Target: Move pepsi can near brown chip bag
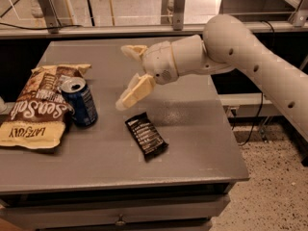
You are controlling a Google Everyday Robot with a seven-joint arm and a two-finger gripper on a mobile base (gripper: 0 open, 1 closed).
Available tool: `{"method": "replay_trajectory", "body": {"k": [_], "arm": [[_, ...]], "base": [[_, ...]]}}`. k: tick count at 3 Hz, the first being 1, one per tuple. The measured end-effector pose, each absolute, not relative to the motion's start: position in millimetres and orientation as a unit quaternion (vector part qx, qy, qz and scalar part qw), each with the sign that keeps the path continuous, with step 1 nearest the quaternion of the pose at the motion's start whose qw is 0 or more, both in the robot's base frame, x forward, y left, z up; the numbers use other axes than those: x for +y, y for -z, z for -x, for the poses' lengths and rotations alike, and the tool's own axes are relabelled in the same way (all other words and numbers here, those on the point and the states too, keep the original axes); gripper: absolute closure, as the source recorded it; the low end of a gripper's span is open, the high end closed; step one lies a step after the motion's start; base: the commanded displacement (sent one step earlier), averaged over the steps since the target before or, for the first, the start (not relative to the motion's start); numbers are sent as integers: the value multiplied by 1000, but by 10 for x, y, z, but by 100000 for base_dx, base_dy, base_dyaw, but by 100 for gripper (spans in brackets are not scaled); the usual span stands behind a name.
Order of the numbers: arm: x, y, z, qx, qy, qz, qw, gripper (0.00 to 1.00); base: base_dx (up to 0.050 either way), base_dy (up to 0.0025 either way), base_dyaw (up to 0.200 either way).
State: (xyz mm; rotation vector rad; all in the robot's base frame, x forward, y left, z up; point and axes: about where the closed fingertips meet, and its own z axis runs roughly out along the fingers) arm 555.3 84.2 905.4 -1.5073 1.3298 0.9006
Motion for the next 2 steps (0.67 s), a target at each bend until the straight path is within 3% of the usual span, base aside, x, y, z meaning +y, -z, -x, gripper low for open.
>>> {"method": "replay_trajectory", "body": {"k": [1,2], "arm": [[407,-9343,-5824,557,-330,563,514,0],[374,-9358,-5864,560,-325,556,520,0]], "base": [[0,0,0],[0,0,0]]}}
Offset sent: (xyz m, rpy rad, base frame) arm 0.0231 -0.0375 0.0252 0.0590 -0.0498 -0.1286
